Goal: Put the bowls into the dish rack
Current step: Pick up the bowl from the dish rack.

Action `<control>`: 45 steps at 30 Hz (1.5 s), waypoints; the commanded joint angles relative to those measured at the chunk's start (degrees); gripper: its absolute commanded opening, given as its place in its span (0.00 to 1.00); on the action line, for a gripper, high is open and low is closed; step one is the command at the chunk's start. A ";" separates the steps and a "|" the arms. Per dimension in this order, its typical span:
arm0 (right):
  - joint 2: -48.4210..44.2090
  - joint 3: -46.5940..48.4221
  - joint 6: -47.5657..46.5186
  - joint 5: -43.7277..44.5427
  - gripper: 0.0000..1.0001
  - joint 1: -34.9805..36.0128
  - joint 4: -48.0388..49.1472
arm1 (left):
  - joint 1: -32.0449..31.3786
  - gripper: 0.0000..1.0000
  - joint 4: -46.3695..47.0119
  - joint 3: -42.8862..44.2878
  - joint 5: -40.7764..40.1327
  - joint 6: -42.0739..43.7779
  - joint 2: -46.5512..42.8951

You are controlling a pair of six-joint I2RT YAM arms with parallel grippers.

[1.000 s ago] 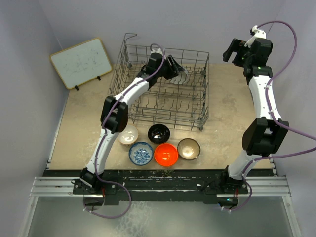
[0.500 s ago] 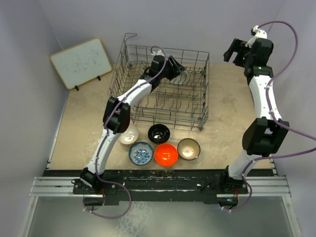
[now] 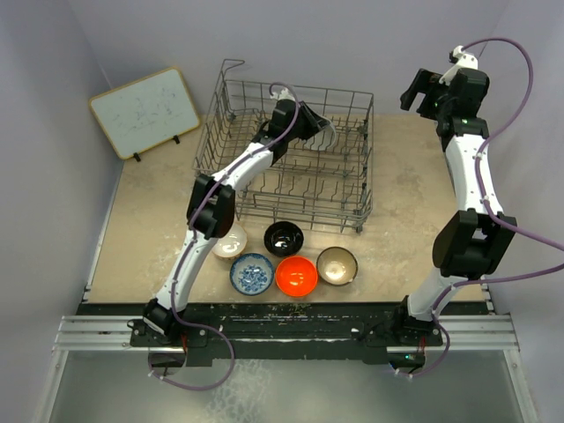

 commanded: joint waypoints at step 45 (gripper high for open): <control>0.26 1.05 -0.20 -1.08 1.00 -0.80 2.63 | 2.25 0.00 8.18 2.65 -6.51 9.19 -1.44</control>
